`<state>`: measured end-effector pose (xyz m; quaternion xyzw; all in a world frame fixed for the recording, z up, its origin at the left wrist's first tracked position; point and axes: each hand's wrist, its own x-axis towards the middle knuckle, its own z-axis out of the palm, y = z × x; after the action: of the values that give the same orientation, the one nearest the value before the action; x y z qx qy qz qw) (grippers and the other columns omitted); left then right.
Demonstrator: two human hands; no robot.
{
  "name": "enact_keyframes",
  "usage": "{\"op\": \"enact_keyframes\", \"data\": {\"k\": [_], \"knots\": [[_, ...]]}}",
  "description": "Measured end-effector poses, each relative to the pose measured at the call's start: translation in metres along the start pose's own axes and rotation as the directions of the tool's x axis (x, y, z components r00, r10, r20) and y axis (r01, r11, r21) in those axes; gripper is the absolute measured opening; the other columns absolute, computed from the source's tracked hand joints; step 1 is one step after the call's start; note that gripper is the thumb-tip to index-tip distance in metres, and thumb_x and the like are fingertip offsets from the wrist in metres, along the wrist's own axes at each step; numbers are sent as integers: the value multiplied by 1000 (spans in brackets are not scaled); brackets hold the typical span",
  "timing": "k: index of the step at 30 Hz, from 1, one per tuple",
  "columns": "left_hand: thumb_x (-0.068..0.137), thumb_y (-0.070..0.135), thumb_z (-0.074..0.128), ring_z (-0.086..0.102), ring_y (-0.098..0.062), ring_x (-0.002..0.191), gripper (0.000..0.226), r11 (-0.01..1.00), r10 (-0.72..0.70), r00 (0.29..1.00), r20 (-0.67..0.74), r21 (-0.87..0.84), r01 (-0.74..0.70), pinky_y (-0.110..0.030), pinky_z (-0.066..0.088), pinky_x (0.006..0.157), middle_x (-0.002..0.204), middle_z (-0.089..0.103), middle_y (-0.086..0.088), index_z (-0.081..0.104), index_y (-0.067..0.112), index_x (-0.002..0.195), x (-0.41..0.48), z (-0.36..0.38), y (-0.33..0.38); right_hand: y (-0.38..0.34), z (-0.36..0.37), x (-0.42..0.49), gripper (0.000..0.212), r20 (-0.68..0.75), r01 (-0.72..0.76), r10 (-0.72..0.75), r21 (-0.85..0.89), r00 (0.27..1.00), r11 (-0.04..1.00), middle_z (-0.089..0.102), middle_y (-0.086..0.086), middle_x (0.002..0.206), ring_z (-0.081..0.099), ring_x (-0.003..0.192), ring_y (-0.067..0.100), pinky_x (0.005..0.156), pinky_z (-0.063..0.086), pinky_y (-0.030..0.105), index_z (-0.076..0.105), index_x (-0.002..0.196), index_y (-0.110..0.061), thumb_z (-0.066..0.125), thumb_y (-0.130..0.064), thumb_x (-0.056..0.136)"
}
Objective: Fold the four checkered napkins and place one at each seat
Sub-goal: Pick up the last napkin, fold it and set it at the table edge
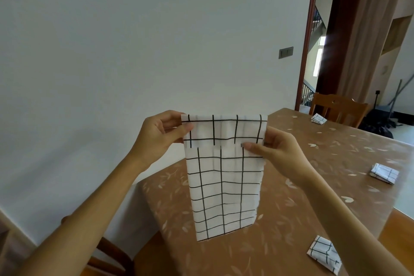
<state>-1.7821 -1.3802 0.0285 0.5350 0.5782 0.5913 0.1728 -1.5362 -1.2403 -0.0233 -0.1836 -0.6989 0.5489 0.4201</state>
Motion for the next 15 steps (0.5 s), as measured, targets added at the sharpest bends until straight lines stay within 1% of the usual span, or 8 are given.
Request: {"op": "enact_keyframes", "data": {"k": [2,3,5,6,8,9,12,15], "knots": [[79,22,75,77,-17,93,33,999,-53,996,76,2,53,-27,62,79,103,80,-5,71,15,111,-4,0,-1,1,1,0,21,-22,19,-18,16,1000,1000,80,6,98,77,93,19,80,61,27,73,105,-2,76,-2,84],[79,20,77,77,-15,89,35,997,-81,990,117,19,79,-25,61,76,102,80,-4,70,15,113,-6,1,-2,1,1,1,20,-27,25,-24,16,999,1000,79,7,99,76,94,20,80,61,27,73,104,-2,75,-2,84],[83,8,76,77,-14,82,29,992,-114,979,169,66,104,-23,60,70,95,81,-1,69,13,110,-10,4,-6,4,0,4,19,-34,24,-24,-1,999,1000,79,12,98,76,94,25,82,62,30,72,102,2,76,-3,84],[86,3,74,77,-15,83,26,990,-121,976,179,90,106,-25,60,69,93,81,-1,69,13,109,-11,4,-8,5,0,5,21,-39,36,-36,-20,999,999,77,18,96,75,92,28,83,62,33,71,100,5,77,-6,84],[92,5,69,77,-18,89,22,985,-123,977,177,143,98,-30,63,73,95,81,-2,67,14,112,-11,3,-11,7,0,6,33,-46,60,-63,-60,997,996,70,31,94,71,84,29,81,57,38,67,97,10,80,-17,83],[95,9,67,77,-17,91,21,981,-119,978,173,171,89,-33,63,77,96,81,-1,65,15,115,-10,1,-11,8,0,6,33,-49,66,-68,-56,996,996,71,31,94,71,86,28,82,57,39,68,97,9,80,-18,83],[100,17,60,77,-16,91,19,976,-96,984,153,210,62,-34,62,82,97,80,0,58,14,119,-9,0,-10,4,2,5,15,-31,68,-67,24,997,997,79,9,98,75,96,23,86,61,33,75,102,-4,73,-6,87],[100,17,58,78,-21,86,11,978,-58,990,129,208,30,-35,63,78,93,80,-4,54,13,110,-9,0,-6,4,3,6,20,29,80,-81,26,996,996,80,0,99,75,96,15,86,59,26,76,103,-13,71,-1,88]]}}
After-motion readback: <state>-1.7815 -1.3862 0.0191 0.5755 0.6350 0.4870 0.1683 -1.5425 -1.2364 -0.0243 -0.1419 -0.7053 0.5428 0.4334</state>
